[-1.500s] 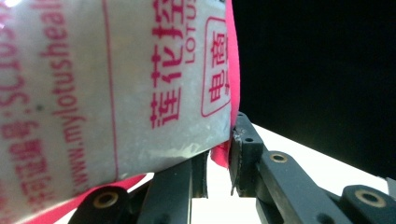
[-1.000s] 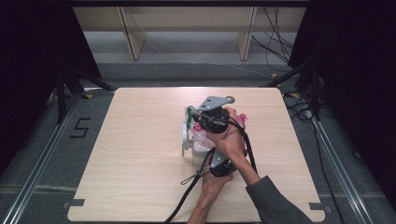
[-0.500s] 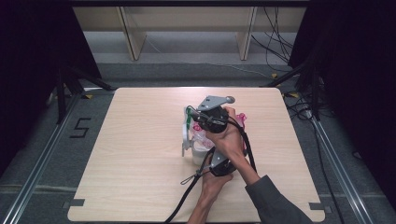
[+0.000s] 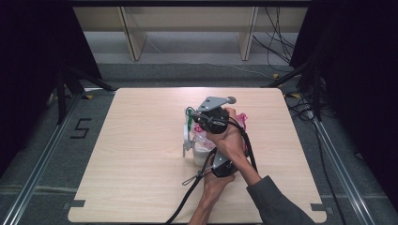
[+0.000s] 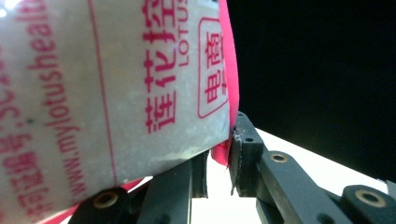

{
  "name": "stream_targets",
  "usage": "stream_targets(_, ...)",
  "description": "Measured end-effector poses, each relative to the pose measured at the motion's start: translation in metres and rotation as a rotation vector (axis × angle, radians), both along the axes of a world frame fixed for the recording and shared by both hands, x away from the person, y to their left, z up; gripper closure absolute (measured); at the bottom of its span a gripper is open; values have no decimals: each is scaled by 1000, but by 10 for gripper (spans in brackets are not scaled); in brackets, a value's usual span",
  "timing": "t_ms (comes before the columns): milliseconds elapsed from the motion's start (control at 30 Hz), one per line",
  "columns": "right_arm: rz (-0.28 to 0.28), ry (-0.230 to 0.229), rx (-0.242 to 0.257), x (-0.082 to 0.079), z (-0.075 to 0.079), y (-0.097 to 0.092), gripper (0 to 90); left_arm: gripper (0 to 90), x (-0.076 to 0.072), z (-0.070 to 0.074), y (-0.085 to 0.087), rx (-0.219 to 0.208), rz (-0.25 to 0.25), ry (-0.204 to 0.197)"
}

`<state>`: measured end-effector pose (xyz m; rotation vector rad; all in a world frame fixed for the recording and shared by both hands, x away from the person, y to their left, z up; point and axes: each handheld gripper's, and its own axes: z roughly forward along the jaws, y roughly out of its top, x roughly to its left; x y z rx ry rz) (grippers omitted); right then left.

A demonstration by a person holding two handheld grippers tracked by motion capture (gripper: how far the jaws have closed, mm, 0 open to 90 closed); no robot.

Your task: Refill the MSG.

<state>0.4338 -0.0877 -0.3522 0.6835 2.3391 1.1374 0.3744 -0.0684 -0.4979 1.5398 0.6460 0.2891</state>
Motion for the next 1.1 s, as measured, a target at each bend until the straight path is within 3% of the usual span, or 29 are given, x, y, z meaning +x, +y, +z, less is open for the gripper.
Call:
stream_targets(533, 5, 0, 6, -1, 2, -1, 900, 788, 1, -1, 1, 10, -3, -1)
stream_targets(600, 5, 0, 18, -1, 4, -1, 900, 788, 2, -1, 3, 42, -6, -9)
stream_targets(633, 8, -2, 18, -2, 4, -2, 900, 788, 2, -1, 3, 37, -8, -4)
stream_targets(667, 9, -2, 16, -1, 4, -2, 900, 788, 1, -1, 1, 5, -5, 5)
stream_targets(933, 0, -1, -15, 0, 3, 0, 900, 787, 1, -1, 1, 12, 1, -5)
stream_targets(1033, 7, -6, 5, -1, 3, 1, 900, 788, 1, -1, 1, 12, 2, -5)
stream_targets(1100, 9, -4, 13, -2, 5, 0, 900, 789, 2, -1, 4, 39, -1, -12)
